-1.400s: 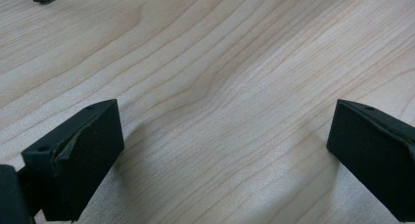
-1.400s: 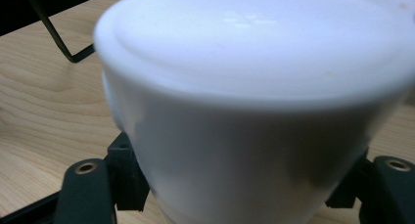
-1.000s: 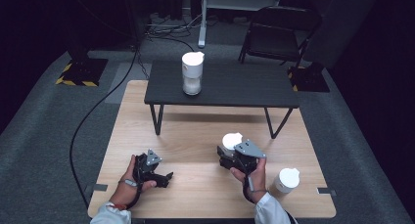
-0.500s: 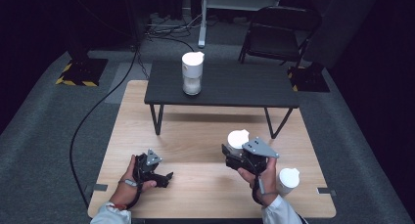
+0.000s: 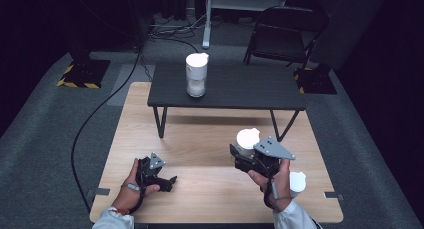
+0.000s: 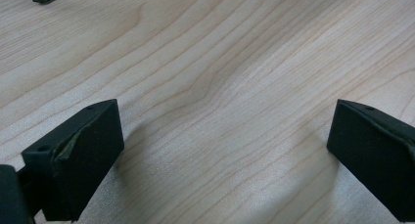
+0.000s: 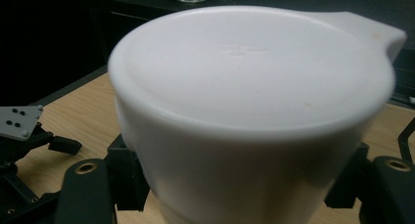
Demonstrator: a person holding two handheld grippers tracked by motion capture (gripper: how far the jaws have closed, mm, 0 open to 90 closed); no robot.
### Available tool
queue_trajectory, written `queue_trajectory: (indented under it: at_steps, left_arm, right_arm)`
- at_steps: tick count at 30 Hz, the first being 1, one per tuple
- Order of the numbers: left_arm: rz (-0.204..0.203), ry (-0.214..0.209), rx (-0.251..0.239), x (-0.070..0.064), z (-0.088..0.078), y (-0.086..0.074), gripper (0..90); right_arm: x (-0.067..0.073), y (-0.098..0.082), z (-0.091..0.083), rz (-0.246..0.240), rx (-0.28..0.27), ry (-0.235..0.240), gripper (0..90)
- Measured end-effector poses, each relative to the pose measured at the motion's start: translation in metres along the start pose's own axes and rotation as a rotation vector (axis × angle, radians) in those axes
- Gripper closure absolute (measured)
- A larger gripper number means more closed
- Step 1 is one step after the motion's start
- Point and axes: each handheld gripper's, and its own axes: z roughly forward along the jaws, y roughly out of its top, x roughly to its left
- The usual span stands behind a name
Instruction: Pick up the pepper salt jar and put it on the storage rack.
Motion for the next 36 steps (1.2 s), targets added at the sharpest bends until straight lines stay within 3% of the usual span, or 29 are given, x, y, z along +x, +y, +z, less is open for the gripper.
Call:
queue_trajectory:
  at_steps: [12, 20, 24, 36]
  left_arm:
    - [0.001, 0.000, -0.001, 0.000, 0.000, 0.000, 0.1]
    - [0.000, 0.000, 0.000, 0.000, 0.000, 0.000, 0.0]
    - [-0.001, 0.000, 0.000, 0.000, 0.000, 0.000, 0.0]
    - [-0.001, 0.001, 0.000, 0.000, 0.000, 0.000, 0.0]
  right_arm:
    - [-0.013, 0.022, -0.020, 0.002, -0.006, 0.019, 29.4]
    - [-0.024, 0.036, -0.030, -0.038, -0.008, -0.002, 29.4]
    - [-0.031, 0.041, -0.030, -0.025, -0.004, 0.010, 29.4]
    - [-0.042, 0.056, -0.023, -0.049, -0.028, 0.005, 29.4]
